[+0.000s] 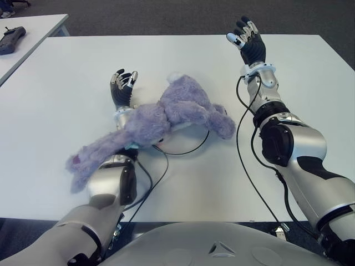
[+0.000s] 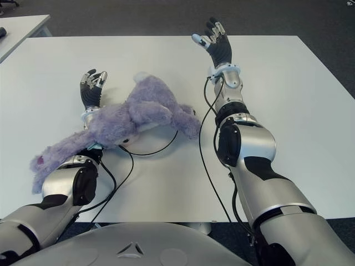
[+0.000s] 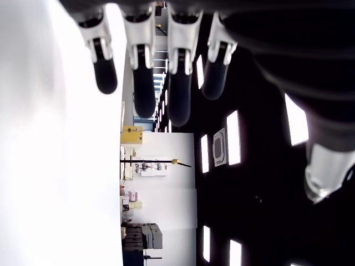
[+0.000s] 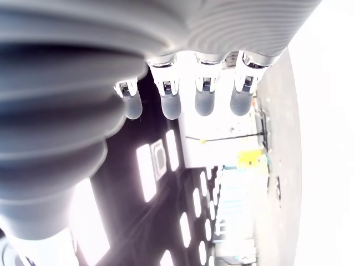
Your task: Put the doll into the plate.
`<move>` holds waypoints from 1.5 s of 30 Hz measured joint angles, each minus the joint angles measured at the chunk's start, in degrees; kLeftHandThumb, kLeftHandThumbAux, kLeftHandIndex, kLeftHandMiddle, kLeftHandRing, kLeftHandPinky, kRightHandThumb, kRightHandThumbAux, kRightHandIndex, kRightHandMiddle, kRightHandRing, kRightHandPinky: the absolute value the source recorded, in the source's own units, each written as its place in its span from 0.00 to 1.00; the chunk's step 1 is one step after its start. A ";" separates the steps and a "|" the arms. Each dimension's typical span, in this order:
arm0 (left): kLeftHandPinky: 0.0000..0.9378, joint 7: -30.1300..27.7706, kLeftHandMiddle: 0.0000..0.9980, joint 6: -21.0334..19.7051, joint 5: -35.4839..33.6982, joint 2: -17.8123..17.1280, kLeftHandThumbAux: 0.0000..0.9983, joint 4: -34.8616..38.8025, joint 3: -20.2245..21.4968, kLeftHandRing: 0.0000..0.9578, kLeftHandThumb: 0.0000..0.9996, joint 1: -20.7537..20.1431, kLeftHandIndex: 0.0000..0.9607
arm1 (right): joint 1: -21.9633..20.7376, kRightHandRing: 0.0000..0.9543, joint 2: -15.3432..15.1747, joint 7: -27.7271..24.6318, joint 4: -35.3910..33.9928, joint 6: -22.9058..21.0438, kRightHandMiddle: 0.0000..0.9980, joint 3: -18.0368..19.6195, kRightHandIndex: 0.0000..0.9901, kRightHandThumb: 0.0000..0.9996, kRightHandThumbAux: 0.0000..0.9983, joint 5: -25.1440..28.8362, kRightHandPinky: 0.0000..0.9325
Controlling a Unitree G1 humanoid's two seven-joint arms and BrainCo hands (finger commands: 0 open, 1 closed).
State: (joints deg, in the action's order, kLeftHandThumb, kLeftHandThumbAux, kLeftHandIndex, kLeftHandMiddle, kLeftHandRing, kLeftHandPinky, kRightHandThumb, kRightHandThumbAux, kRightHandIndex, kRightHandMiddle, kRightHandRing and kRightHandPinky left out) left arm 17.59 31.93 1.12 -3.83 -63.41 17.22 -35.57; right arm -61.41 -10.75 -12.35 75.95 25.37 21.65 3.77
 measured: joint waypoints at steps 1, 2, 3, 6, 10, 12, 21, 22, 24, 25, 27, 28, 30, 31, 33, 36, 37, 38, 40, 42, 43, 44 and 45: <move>0.20 -0.09 0.32 0.00 0.00 -0.01 0.57 0.00 0.00 0.30 0.00 0.00 0.23 | 0.27 0.03 0.18 -0.05 0.00 -0.02 0.05 0.21 0.04 0.00 0.74 0.14 0.04; 0.20 -0.22 0.32 0.00 0.00 -0.03 0.57 0.00 0.00 0.30 0.00 0.01 0.23 | 0.50 0.03 0.35 -0.10 0.00 -0.04 0.05 0.38 0.04 0.00 0.74 0.29 0.04; 0.20 -0.38 0.32 0.00 0.00 -0.05 0.58 0.00 0.00 0.30 0.00 0.01 0.23 | 0.77 0.04 0.57 -0.15 0.00 -0.11 0.06 0.63 0.05 0.00 0.73 0.48 0.05; 0.21 -0.83 0.32 0.00 -0.01 -0.11 0.57 0.00 0.02 0.30 0.00 0.01 0.24 | 1.39 0.05 1.07 -0.42 0.00 -0.21 0.06 1.24 0.06 0.00 0.73 0.82 0.06; 0.21 -1.14 0.31 0.00 -0.04 -0.14 0.58 0.00 0.14 0.30 0.00 0.03 0.24 | 2.40 0.05 1.68 -0.69 0.00 -0.25 0.06 1.84 0.06 0.00 0.72 0.91 0.06; 0.20 -1.23 0.31 0.00 -0.05 -0.16 0.58 0.00 0.22 0.29 0.00 0.03 0.24 | 2.96 0.06 1.98 -0.71 0.00 -0.35 0.07 2.01 0.07 0.00 0.72 0.91 0.07; 0.21 -1.47 0.32 0.00 -0.07 -0.21 0.60 0.00 0.43 0.30 0.00 0.04 0.25 | 5.64 0.06 3.47 -0.09 0.03 -1.02 0.07 1.87 0.07 0.00 0.72 0.56 0.06; 0.22 -1.48 0.32 0.00 -0.07 -0.21 0.61 0.00 0.44 0.30 0.00 0.04 0.26 | 5.92 0.06 3.59 0.09 0.03 -1.06 0.07 1.83 0.06 0.00 0.72 0.51 0.06; 0.22 -1.49 0.32 0.00 -0.08 -0.21 0.62 0.00 0.49 0.30 0.00 0.04 0.26 | 6.59 0.06 3.87 0.54 0.06 -1.36 0.07 1.65 0.06 0.00 0.72 0.34 0.05; 0.23 -1.51 0.32 0.00 -0.11 -0.22 0.62 0.00 0.52 0.30 0.00 0.04 0.26 | 6.89 0.05 3.98 0.84 0.10 -1.56 0.06 1.52 0.06 0.00 0.72 0.15 0.04; 0.24 -1.68 0.32 0.00 -0.15 -0.22 0.63 0.00 0.59 0.31 0.00 0.04 0.26 | 7.39 0.05 4.09 1.40 0.13 -2.02 0.06 1.20 0.06 0.00 0.72 -0.17 0.04; 0.24 -1.87 0.32 0.00 -0.19 -0.22 0.62 0.00 0.66 0.31 0.00 0.04 0.26 | 7.64 0.05 4.14 1.67 0.16 -2.16 0.06 1.04 0.06 0.00 0.72 -0.28 0.04; 0.24 -2.04 0.32 0.00 -0.21 -0.22 0.62 0.00 0.80 0.31 0.00 0.04 0.26 | 8.06 0.05 4.22 2.17 0.18 -2.39 0.06 0.81 0.06 0.00 0.72 -0.39 0.04; 0.23 -2.13 0.33 0.00 -0.22 -0.22 0.63 0.00 0.89 0.31 0.00 0.04 0.26 | 8.28 0.05 4.26 2.45 0.18 -2.55 0.07 0.74 0.06 0.00 0.72 -0.43 0.05; 0.23 -2.27 0.33 0.00 -0.24 -0.22 0.63 0.00 1.09 0.32 0.00 0.04 0.26 | 8.84 0.05 4.34 2.89 0.18 -2.71 0.07 0.59 0.06 0.00 0.72 -0.47 0.05; 0.22 -2.55 0.33 0.00 -0.25 -0.23 0.64 0.00 1.48 0.32 0.00 0.06 0.26 | 9.72 0.05 4.51 3.49 0.18 -3.04 0.07 0.37 0.06 0.00 0.72 -0.55 0.05; 0.22 -2.72 0.33 0.00 -0.26 -0.24 0.64 0.00 1.67 0.32 0.00 0.07 0.26 | 10.08 0.05 4.61 3.70 0.20 -3.16 0.07 0.23 0.06 0.00 0.73 -0.57 0.06; 0.22 -2.73 0.33 0.00 -0.26 -0.25 0.65 0.00 1.79 0.32 0.00 0.07 0.26 | 10.37 0.05 4.69 3.83 0.20 -3.21 0.07 0.11 0.06 0.00 0.73 -0.58 0.06; 0.21 -2.75 0.34 0.00 -0.26 -0.28 0.66 0.00 2.00 0.32 0.00 0.08 0.27 | 11.04 0.05 4.93 4.12 0.19 -3.21 0.07 -0.12 0.06 0.00 0.74 -0.59 0.06; 0.21 -2.86 0.33 0.00 -0.29 -0.31 0.66 0.00 2.18 0.31 0.00 0.11 0.26 | 11.44 0.05 5.13 4.31 0.12 -3.12 0.07 -0.22 0.06 0.00 0.74 -0.59 0.06; 0.21 -3.04 0.33 0.00 -0.33 -0.34 0.66 0.00 2.26 0.32 0.00 0.13 0.26 | 11.50 0.05 5.20 4.35 0.08 -3.08 0.07 -0.26 0.06 0.00 0.75 -0.59 0.07; 0.21 -3.18 0.33 0.00 -0.36 -0.36 0.66 0.00 2.33 0.32 0.00 0.14 0.26 | 11.50 0.05 5.25 4.41 0.02 -3.07 0.07 -0.28 0.06 0.00 0.75 -0.59 0.07; 0.21 -3.35 0.33 0.00 -0.41 -0.38 0.66 0.00 2.41 0.32 0.00 0.15 0.26 | 11.50 0.05 5.30 4.47 -0.04 -3.06 0.07 -0.31 0.07 0.00 0.75 -0.59 0.07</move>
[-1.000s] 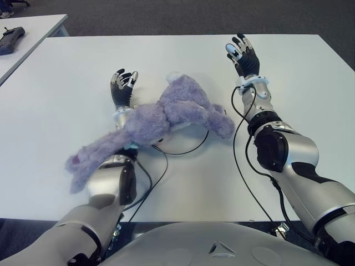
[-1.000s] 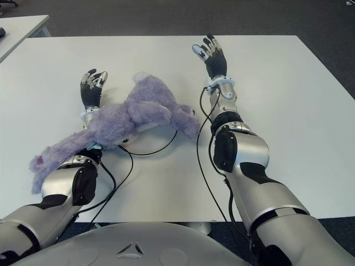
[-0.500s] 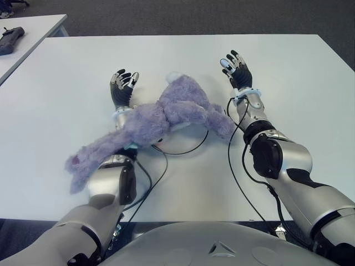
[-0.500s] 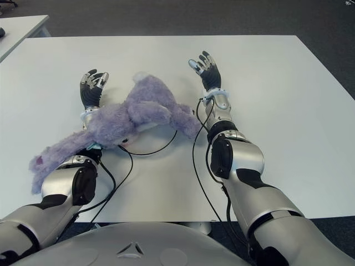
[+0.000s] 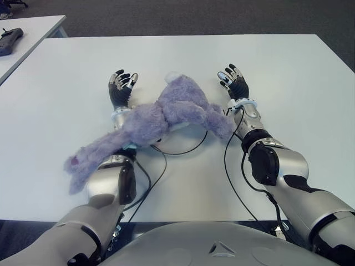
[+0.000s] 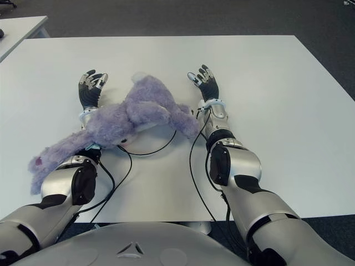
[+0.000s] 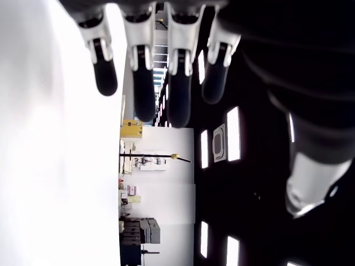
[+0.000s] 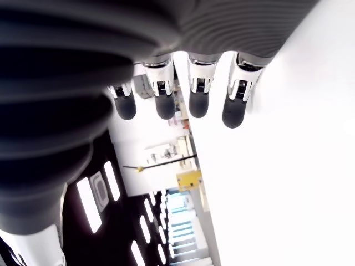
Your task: Put the doll into the plate.
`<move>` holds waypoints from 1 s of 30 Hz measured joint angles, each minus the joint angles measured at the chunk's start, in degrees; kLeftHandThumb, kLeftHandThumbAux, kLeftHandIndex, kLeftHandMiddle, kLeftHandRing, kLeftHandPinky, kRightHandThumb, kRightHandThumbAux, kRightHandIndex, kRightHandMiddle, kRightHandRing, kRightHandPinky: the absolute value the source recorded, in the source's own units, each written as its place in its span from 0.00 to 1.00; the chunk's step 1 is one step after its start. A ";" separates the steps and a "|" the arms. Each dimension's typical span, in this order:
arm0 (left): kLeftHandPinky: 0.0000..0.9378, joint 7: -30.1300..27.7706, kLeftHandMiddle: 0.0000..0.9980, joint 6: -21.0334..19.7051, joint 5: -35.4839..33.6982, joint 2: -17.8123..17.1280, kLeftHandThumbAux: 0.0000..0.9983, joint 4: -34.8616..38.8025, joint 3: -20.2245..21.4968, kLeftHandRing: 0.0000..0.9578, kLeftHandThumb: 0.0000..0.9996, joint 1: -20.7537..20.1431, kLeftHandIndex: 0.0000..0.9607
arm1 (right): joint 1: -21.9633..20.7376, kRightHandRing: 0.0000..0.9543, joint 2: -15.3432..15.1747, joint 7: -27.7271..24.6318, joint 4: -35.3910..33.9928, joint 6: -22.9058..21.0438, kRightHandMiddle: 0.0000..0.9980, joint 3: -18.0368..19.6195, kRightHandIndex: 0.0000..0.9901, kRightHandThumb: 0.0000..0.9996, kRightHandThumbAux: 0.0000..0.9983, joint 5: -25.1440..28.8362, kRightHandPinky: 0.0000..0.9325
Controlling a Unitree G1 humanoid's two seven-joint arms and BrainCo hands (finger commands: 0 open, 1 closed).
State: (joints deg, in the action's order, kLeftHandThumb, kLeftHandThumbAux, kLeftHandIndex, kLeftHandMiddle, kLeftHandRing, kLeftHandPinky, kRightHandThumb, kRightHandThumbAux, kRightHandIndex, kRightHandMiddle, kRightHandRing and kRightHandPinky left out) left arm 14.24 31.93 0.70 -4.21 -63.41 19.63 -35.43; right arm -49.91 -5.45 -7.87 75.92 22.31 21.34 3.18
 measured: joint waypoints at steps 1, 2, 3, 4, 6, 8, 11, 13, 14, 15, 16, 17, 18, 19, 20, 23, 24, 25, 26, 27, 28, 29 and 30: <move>0.21 -0.15 0.33 0.00 -0.09 -0.02 0.66 0.00 0.06 0.32 0.00 0.00 0.26 | 0.00 0.05 0.04 0.04 -0.05 0.00 0.07 -0.01 0.07 0.00 0.75 0.00 0.07; 0.21 -0.26 0.33 0.00 -0.13 -0.04 0.66 0.00 0.13 0.32 0.00 0.00 0.27 | 0.01 0.06 0.10 0.10 -0.07 0.00 0.07 -0.02 0.07 0.00 0.75 0.00 0.07; 0.21 -0.37 0.33 0.00 -0.18 -0.06 0.66 0.00 0.19 0.31 0.00 0.00 0.27 | 0.02 0.05 0.15 0.20 -0.09 0.00 0.07 -0.03 0.07 0.00 0.75 0.00 0.06; 0.20 -0.55 0.33 0.00 -0.24 -0.08 0.66 0.00 0.29 0.31 0.00 0.00 0.27 | 0.05 0.05 0.23 0.30 -0.09 0.00 0.07 -0.04 0.07 0.00 0.75 0.00 0.06; 0.20 -0.74 0.33 0.00 -0.33 -0.11 0.66 0.00 0.43 0.31 0.00 0.00 0.26 | 0.11 0.06 0.38 0.47 -0.09 0.00 0.07 -0.06 0.07 0.00 0.75 0.00 0.06; 0.20 -0.83 0.33 0.00 -0.45 -0.15 0.65 0.00 0.55 0.31 0.00 0.00 0.26 | 0.16 0.06 0.56 0.76 -0.12 0.01 0.07 -0.08 0.07 0.00 0.75 0.00 0.06; 0.19 -0.88 0.33 0.00 -0.71 -0.18 0.65 0.00 0.63 0.31 0.00 0.00 0.26 | 0.23 0.06 0.78 1.07 -0.22 0.04 0.08 -0.10 0.07 0.00 0.74 -0.01 0.05; 0.19 -0.89 0.33 0.00 -0.73 -0.19 0.65 0.00 0.63 0.31 0.00 0.00 0.26 | 0.35 0.06 0.87 1.19 -0.35 0.08 0.08 -0.10 0.07 0.00 0.74 -0.01 0.05; 0.19 -0.91 0.33 0.00 -0.74 -0.19 0.65 0.00 0.63 0.31 0.00 0.00 0.26 | 0.41 0.06 0.92 1.22 -0.41 0.11 0.08 -0.10 0.07 0.00 0.73 -0.01 0.05; 0.19 -0.93 0.33 0.00 -0.74 -0.19 0.65 0.00 0.63 0.31 0.00 0.00 0.26 | 0.46 0.06 0.95 1.23 -0.47 0.14 0.08 -0.10 0.07 0.00 0.73 -0.01 0.05; 0.20 -0.96 0.33 0.00 -0.75 -0.19 0.66 0.00 0.64 0.31 0.00 0.00 0.26 | 0.51 0.06 0.99 1.24 -0.51 0.21 0.08 -0.10 0.07 0.00 0.73 -0.01 0.04; 0.20 -1.00 0.33 0.00 -0.77 -0.19 0.66 0.00 0.66 0.31 0.00 0.00 0.26 | 0.56 0.06 1.03 1.24 -0.56 0.25 0.08 -0.11 0.07 0.00 0.73 -0.01 0.04; 0.20 -1.03 0.33 0.00 -0.78 -0.19 0.66 0.00 0.68 0.31 0.00 0.00 0.26 | 0.61 0.06 1.06 1.24 -0.60 0.30 0.08 -0.11 0.07 0.00 0.73 -0.01 0.04; 0.20 -1.12 0.33 0.00 -0.79 -0.20 0.66 0.00 0.73 0.31 0.00 0.00 0.26 | 0.69 0.06 1.12 1.24 -0.67 0.38 0.09 -0.11 0.07 0.00 0.73 -0.01 0.05; 0.20 -1.19 0.33 0.00 -0.79 -0.20 0.66 0.00 0.79 0.31 0.00 0.00 0.26 | 0.77 0.06 1.16 1.24 -0.74 0.47 0.09 -0.11 0.07 0.00 0.73 -0.01 0.05; 0.20 -1.38 0.32 0.00 -0.81 -0.20 0.65 0.00 0.96 0.31 0.00 0.00 0.25 | 1.01 0.07 1.29 1.23 -1.00 0.62 0.09 -0.11 0.08 0.00 0.73 -0.01 0.06; 0.20 -1.40 0.32 0.00 -0.81 -0.20 0.65 0.00 1.02 0.31 0.00 0.00 0.25 | 1.09 0.07 1.33 1.23 -1.12 0.64 0.09 -0.12 0.08 0.00 0.73 -0.01 0.07; 0.20 -1.40 0.32 0.00 -0.81 -0.19 0.65 0.00 1.08 0.31 0.00 0.00 0.25 | 1.17 0.07 1.38 1.24 -1.23 0.68 0.10 -0.12 0.08 0.00 0.73 -0.01 0.07; 0.20 -1.40 0.32 0.00 -0.81 -0.20 0.65 0.00 1.14 0.31 0.00 0.00 0.25 | 1.25 0.07 1.43 1.24 -1.32 0.75 0.10 -0.12 0.08 0.00 0.73 -0.01 0.07; 0.20 -1.40 0.32 0.00 -0.81 -0.19 0.65 0.00 1.19 0.31 0.00 0.00 0.25 | 1.33 0.07 1.48 1.24 -1.38 0.86 0.10 -0.12 0.08 0.00 0.73 0.00 0.07; 0.21 -1.40 0.32 0.00 -0.81 -0.19 0.65 0.01 1.26 0.31 0.00 0.00 0.25 | 1.41 0.08 1.54 1.24 -1.44 1.00 0.10 -0.12 0.09 0.00 0.73 0.00 0.10; 0.21 -1.40 0.32 0.00 -0.81 -0.19 0.65 0.01 1.33 0.31 0.00 0.00 0.25 | 1.49 0.09 1.61 1.26 -1.51 1.10 0.11 -0.12 0.09 0.00 0.73 0.00 0.11; 0.20 -1.40 0.32 0.00 -0.81 -0.20 0.65 0.01 1.40 0.31 0.00 0.00 0.25 | 1.58 0.10 1.70 1.29 -1.61 1.18 0.11 -0.12 0.10 0.00 0.73 0.00 0.12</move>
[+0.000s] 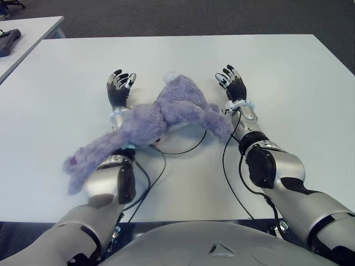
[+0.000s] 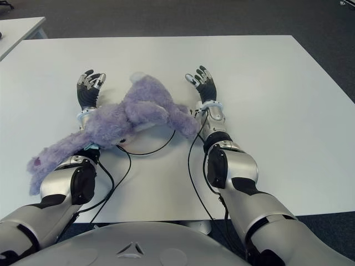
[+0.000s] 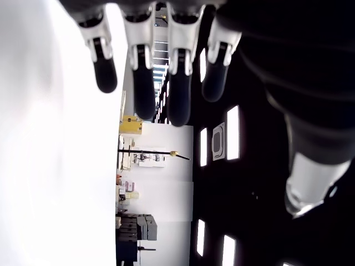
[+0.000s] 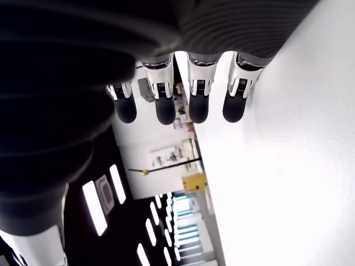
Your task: Put the doll into the plate.
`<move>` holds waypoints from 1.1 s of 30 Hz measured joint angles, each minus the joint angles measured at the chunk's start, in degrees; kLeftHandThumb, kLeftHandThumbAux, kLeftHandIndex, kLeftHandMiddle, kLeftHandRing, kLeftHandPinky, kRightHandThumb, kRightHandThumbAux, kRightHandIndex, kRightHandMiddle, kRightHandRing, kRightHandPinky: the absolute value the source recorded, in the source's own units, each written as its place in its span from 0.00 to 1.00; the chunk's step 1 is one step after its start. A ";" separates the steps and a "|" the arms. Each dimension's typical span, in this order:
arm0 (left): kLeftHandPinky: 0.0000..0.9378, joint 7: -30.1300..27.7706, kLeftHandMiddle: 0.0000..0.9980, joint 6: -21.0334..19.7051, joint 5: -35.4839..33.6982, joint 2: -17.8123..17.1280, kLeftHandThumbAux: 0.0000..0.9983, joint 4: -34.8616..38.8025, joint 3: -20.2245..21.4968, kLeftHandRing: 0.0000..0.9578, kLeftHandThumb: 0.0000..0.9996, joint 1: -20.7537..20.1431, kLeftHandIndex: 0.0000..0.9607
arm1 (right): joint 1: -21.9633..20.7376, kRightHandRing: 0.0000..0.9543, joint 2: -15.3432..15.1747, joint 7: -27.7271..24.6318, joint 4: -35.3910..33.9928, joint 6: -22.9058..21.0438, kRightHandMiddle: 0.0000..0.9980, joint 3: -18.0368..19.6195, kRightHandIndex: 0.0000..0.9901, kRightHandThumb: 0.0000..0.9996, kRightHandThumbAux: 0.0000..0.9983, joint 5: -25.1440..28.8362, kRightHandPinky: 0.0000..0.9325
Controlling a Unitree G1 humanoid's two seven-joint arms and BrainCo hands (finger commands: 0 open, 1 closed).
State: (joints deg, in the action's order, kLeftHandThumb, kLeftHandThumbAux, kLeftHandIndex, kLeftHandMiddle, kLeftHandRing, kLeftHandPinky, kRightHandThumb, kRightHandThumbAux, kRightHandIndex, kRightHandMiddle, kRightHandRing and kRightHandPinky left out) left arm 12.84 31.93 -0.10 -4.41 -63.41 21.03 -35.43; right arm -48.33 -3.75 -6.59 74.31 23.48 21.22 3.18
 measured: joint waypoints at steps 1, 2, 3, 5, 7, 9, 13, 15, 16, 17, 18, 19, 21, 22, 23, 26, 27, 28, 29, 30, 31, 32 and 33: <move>0.20 -0.01 0.32 0.00 0.00 0.00 0.65 0.00 0.10 0.31 0.00 0.00 0.25 | 0.06 0.10 0.09 0.06 -0.07 0.07 0.12 0.00 0.10 0.00 0.73 0.00 0.13; 0.20 -0.04 0.32 0.00 0.00 0.00 0.65 0.00 0.18 0.30 0.00 0.00 0.25 | 0.11 0.10 0.17 0.13 -0.11 0.15 0.12 0.00 0.10 0.00 0.73 0.00 0.13; 0.20 -0.11 0.32 0.00 0.00 -0.01 0.65 0.00 0.25 0.31 0.00 0.00 0.25 | 0.15 0.11 0.27 0.18 -0.16 0.23 0.12 0.00 0.11 0.00 0.74 0.00 0.13; 0.20 -0.22 0.32 0.00 0.00 -0.03 0.66 0.00 0.34 0.31 0.00 0.00 0.25 | 0.28 0.12 0.57 0.35 -0.24 0.57 0.13 0.00 0.11 0.00 0.74 0.01 0.14; 0.20 -0.29 0.32 0.00 0.00 -0.04 0.65 0.00 0.39 0.31 0.00 0.00 0.25 | 0.45 0.12 0.89 0.50 -0.34 0.94 0.13 0.00 0.11 0.00 0.74 0.01 0.14; 0.19 -0.34 0.33 0.00 0.00 -0.05 0.65 0.00 0.41 0.31 0.00 0.00 0.25 | 0.66 0.13 1.39 0.56 -0.46 1.34 0.13 -0.02 0.12 0.00 0.75 0.01 0.14; 0.19 -0.36 0.33 0.01 0.00 -0.13 0.64 0.00 0.44 0.31 0.00 0.04 0.25 | 1.29 0.13 2.37 0.56 -0.74 2.25 0.13 -0.10 0.12 0.00 0.75 0.00 0.14; 0.18 -0.40 0.32 0.01 0.00 -0.20 0.64 0.00 0.45 0.31 0.00 0.08 0.25 | 1.44 0.13 2.92 0.55 -0.92 2.57 0.13 -0.14 0.11 0.00 0.75 0.00 0.14; 0.18 -0.42 0.32 0.01 0.00 -0.23 0.64 0.00 0.45 0.30 0.00 0.11 0.25 | 1.53 0.13 3.20 0.55 -1.01 2.79 0.13 -0.18 0.11 0.00 0.75 0.00 0.14; 0.18 -0.42 0.32 0.01 0.00 -0.25 0.64 0.00 0.45 0.30 0.00 0.12 0.25 | 1.62 0.13 3.37 0.55 -1.10 2.95 0.13 -0.21 0.11 0.00 0.76 0.00 0.14; 0.18 -0.42 0.32 0.01 0.00 -0.29 0.63 0.00 0.45 0.30 0.00 0.14 0.24 | 1.73 0.13 3.62 0.55 -1.24 3.06 0.13 -0.26 0.11 0.00 0.76 0.00 0.13; 0.17 -0.42 0.32 0.01 0.00 -0.32 0.63 0.00 0.45 0.30 0.00 0.16 0.24 | 1.82 0.12 3.80 0.55 -1.37 3.10 0.13 -0.30 0.11 0.00 0.76 0.00 0.13; 0.18 -0.43 0.32 0.02 0.00 -0.39 0.64 0.00 0.45 0.30 0.00 0.20 0.24 | 2.01 0.12 4.16 0.55 -1.67 3.13 0.12 -0.44 0.10 0.00 0.76 -0.01 0.13; 0.18 -0.43 0.32 0.03 0.00 -0.42 0.64 0.00 0.44 0.30 0.00 0.22 0.24 | 2.10 0.12 4.31 0.56 -1.78 3.16 0.12 -0.51 0.10 0.00 0.76 -0.01 0.13; 0.18 -0.43 0.32 0.03 0.00 -0.45 0.64 0.00 0.44 0.30 0.00 0.24 0.24 | 2.18 0.12 4.45 0.57 -1.91 3.19 0.12 -0.57 0.10 0.00 0.76 0.00 0.13; 0.18 -0.43 0.32 0.04 0.00 -0.55 0.64 0.01 0.44 0.30 0.00 0.29 0.25 | 2.50 0.12 4.81 0.67 -2.19 3.41 0.12 -0.88 0.10 0.00 0.77 -0.01 0.13; 0.19 -0.43 0.32 0.04 0.01 -0.58 0.64 0.00 0.43 0.30 0.00 0.31 0.25 | 2.61 0.12 4.92 0.71 -2.27 3.49 0.12 -0.98 0.10 0.00 0.77 -0.01 0.13; 0.19 -0.43 0.32 0.04 0.01 -0.62 0.64 0.01 0.43 0.30 0.00 0.32 0.26 | 2.75 0.12 5.03 0.73 -2.34 3.51 0.12 -1.04 0.10 0.00 0.77 -0.01 0.13; 0.19 -0.43 0.32 0.05 0.01 -0.65 0.65 0.01 0.43 0.30 0.00 0.33 0.26 | 2.87 0.12 5.12 0.76 -2.40 3.51 0.12 -1.07 0.10 0.00 0.77 -0.01 0.14; 0.19 -0.43 0.32 0.05 0.01 -0.69 0.65 0.01 0.43 0.30 0.00 0.35 0.26 | 2.99 0.12 5.22 0.80 -2.49 3.51 0.12 -1.11 0.10 0.00 0.78 -0.01 0.14; 0.19 -0.43 0.32 0.05 0.01 -0.72 0.65 0.01 0.42 0.30 0.00 0.36 0.26 | 3.07 0.12 5.31 0.87 -2.58 3.51 0.12 -1.16 0.10 0.00 0.78 -0.01 0.14; 0.19 -0.43 0.32 0.06 0.01 -0.75 0.65 0.01 0.42 0.30 0.00 0.38 0.26 | 3.15 0.12 5.41 0.93 -2.66 3.51 0.12 -1.23 0.10 0.00 0.78 -0.01 0.14; 0.19 -0.43 0.32 0.07 0.01 -0.78 0.65 0.01 0.42 0.30 0.00 0.39 0.26 | 3.21 0.12 5.49 1.00 -2.75 3.51 0.12 -1.30 0.10 0.00 0.79 -0.01 0.14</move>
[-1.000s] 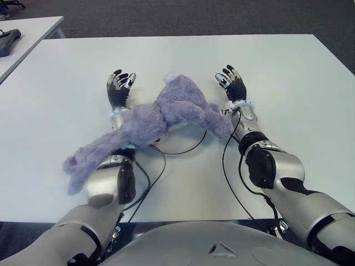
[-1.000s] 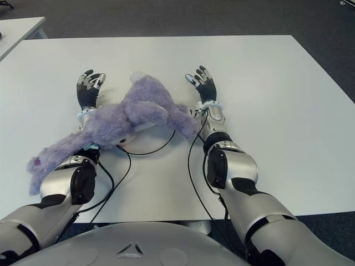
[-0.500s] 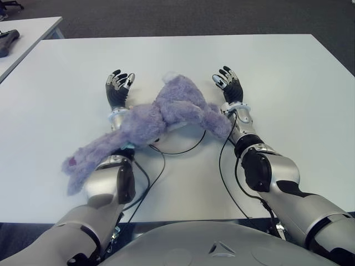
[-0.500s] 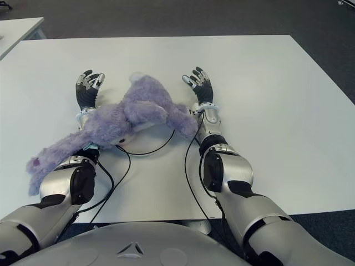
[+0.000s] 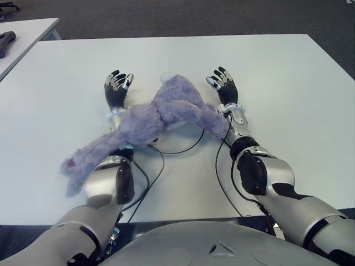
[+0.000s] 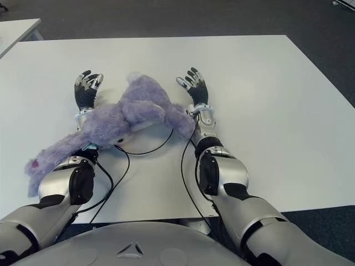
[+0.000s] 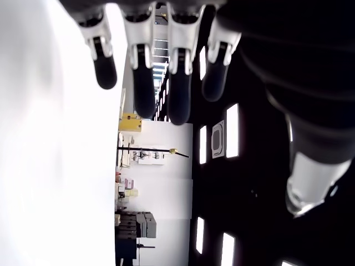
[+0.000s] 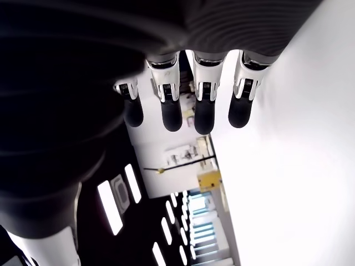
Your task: Put the doll into the plate.
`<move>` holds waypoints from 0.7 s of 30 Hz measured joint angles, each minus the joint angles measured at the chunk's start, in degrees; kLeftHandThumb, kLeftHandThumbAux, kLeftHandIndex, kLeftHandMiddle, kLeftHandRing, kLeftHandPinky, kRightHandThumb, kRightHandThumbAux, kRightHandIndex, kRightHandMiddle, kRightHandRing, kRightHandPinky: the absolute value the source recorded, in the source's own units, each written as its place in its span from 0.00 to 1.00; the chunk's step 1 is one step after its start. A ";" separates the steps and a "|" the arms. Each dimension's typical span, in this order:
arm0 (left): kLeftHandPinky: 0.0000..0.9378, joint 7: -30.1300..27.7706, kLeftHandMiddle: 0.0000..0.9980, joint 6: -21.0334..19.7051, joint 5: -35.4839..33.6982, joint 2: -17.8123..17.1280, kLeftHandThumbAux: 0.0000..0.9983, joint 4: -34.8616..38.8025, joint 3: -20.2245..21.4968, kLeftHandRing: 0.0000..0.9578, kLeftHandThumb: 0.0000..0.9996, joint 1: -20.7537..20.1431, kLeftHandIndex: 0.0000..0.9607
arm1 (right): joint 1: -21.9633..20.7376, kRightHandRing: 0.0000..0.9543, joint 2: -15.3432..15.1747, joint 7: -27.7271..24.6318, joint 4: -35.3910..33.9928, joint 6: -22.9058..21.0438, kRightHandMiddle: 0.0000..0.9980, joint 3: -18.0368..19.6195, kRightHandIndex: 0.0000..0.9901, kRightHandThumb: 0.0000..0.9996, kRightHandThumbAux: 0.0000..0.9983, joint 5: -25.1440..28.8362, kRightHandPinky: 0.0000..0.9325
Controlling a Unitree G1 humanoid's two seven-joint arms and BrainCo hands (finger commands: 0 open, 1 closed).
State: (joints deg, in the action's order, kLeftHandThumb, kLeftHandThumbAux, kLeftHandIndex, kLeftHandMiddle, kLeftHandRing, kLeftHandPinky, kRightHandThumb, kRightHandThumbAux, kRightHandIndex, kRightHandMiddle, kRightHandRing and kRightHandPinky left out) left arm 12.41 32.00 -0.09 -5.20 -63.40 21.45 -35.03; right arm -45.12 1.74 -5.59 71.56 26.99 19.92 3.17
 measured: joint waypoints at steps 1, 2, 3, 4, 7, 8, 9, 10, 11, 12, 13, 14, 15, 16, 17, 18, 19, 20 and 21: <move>0.19 0.00 0.32 0.02 0.00 -0.03 0.65 0.00 0.00 0.30 0.00 0.02 0.26 | 0.05 0.12 0.06 0.07 -0.06 0.00 0.12 -0.11 0.10 0.00 0.79 -0.01 0.14; 0.20 0.00 0.32 0.05 0.00 -0.06 0.65 0.01 0.00 0.30 0.00 0.04 0.27 | 0.08 0.12 0.13 0.16 -0.12 0.00 0.12 -0.22 0.10 0.00 0.80 -0.01 0.15; 0.19 0.00 0.32 0.09 0.00 -0.08 0.65 0.01 0.00 0.30 0.00 0.05 0.27 | 0.11 0.12 0.18 0.26 -0.15 0.00 0.12 -0.37 0.10 0.00 0.81 -0.02 0.15; 0.19 0.00 0.32 0.16 0.00 -0.10 0.65 0.02 0.00 0.30 0.00 0.07 0.27 | 0.13 0.12 0.23 0.41 -0.19 0.00 0.12 -0.49 0.10 0.00 0.81 -0.02 0.15; 0.19 0.00 0.32 0.24 0.01 -0.14 0.63 0.07 0.00 0.30 0.00 0.11 0.25 | 0.14 0.12 0.33 0.87 -0.22 0.00 0.12 -0.78 0.10 0.00 0.82 -0.02 0.15; 0.19 0.00 0.32 0.26 0.01 -0.15 0.63 0.09 -0.01 0.30 0.00 0.13 0.25 | 0.15 0.12 0.35 1.04 -0.23 0.00 0.12 -0.85 0.10 0.00 0.83 -0.02 0.15; 0.19 0.00 0.32 0.27 0.02 -0.16 0.63 0.10 -0.03 0.30 0.00 0.14 0.25 | 0.15 0.12 0.36 1.19 -0.24 0.00 0.12 -0.91 0.10 0.00 0.83 -0.02 0.15; 0.19 0.00 0.32 0.29 0.03 -0.17 0.63 0.12 -0.04 0.30 0.00 0.16 0.25 | 0.15 0.13 0.39 1.41 -0.25 0.00 0.12 -0.96 0.10 0.00 0.83 -0.02 0.15; 0.19 0.00 0.32 0.30 0.04 -0.18 0.63 0.12 -0.05 0.30 0.00 0.16 0.25 | 0.15 0.13 0.41 1.59 -0.25 0.00 0.12 -0.99 0.10 0.00 0.84 -0.04 0.16; 0.19 0.00 0.32 0.30 0.06 -0.19 0.62 0.13 -0.06 0.30 0.00 0.18 0.25 | 0.14 0.13 0.43 1.79 -0.26 0.00 0.12 -1.06 0.10 0.00 0.84 -0.04 0.16; 0.19 0.00 0.32 0.31 0.07 -0.20 0.63 0.14 -0.07 0.30 0.00 0.18 0.25 | 0.15 0.13 0.44 1.96 -0.26 0.00 0.12 -1.12 0.10 0.00 0.85 -0.07 0.16; 0.19 0.00 0.32 0.31 0.08 -0.21 0.63 0.15 -0.08 0.30 0.00 0.19 0.25 | 0.15 0.13 0.45 2.14 -0.27 0.00 0.12 -1.21 0.10 0.00 0.85 -0.10 0.16; 0.19 0.00 0.32 0.31 0.10 -0.21 0.63 0.16 -0.09 0.30 0.00 0.20 0.25 | 0.15 0.13 0.46 2.30 -0.28 0.00 0.13 -1.29 0.10 0.00 0.86 -0.19 0.16; 0.19 0.00 0.32 0.31 0.11 -0.22 0.63 0.16 -0.10 0.30 0.00 0.21 0.25 | 0.15 0.13 0.46 2.48 -0.29 0.00 0.13 -1.40 0.10 0.00 0.87 -0.27 0.16; 0.19 0.00 0.32 0.31 0.11 -0.22 0.63 0.17 -0.10 0.30 0.00 0.21 0.25 | 0.16 0.13 0.46 2.67 -0.29 0.00 0.13 -1.50 0.10 0.00 0.87 -0.40 0.16; 0.21 0.00 0.32 0.32 0.11 -0.23 0.63 0.17 -0.11 0.30 0.00 0.22 0.24 | 0.17 0.14 0.46 2.81 -0.30 0.01 0.13 -1.65 0.10 0.00 0.88 -0.52 0.17; 0.21 0.00 0.32 0.33 0.11 -0.23 0.63 0.18 -0.11 0.30 0.00 0.22 0.24 | 0.19 0.14 0.46 2.96 -0.32 0.02 0.13 -1.80 0.10 0.00 0.88 -0.68 0.17; 0.21 0.00 0.32 0.36 0.11 -0.23 0.63 0.19 -0.11 0.30 0.00 0.23 0.24 | 0.21 0.14 0.46 3.12 -0.33 0.05 0.13 -2.03 0.10 0.00 0.88 -0.80 0.17; 0.22 0.00 0.32 0.41 0.11 -0.23 0.63 0.20 -0.11 0.31 0.00 0.23 0.25 | 0.24 0.14 0.48 3.26 -0.35 0.09 0.14 -2.22 0.10 0.00 0.89 -0.87 0.17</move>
State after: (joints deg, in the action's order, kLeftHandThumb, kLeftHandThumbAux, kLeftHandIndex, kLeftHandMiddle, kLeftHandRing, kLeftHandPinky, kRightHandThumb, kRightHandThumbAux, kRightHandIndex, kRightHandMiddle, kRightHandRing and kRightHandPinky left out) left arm 12.41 32.41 0.02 -5.43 -63.19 21.34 -34.80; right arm -44.88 2.21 -2.33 71.21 27.08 17.70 2.30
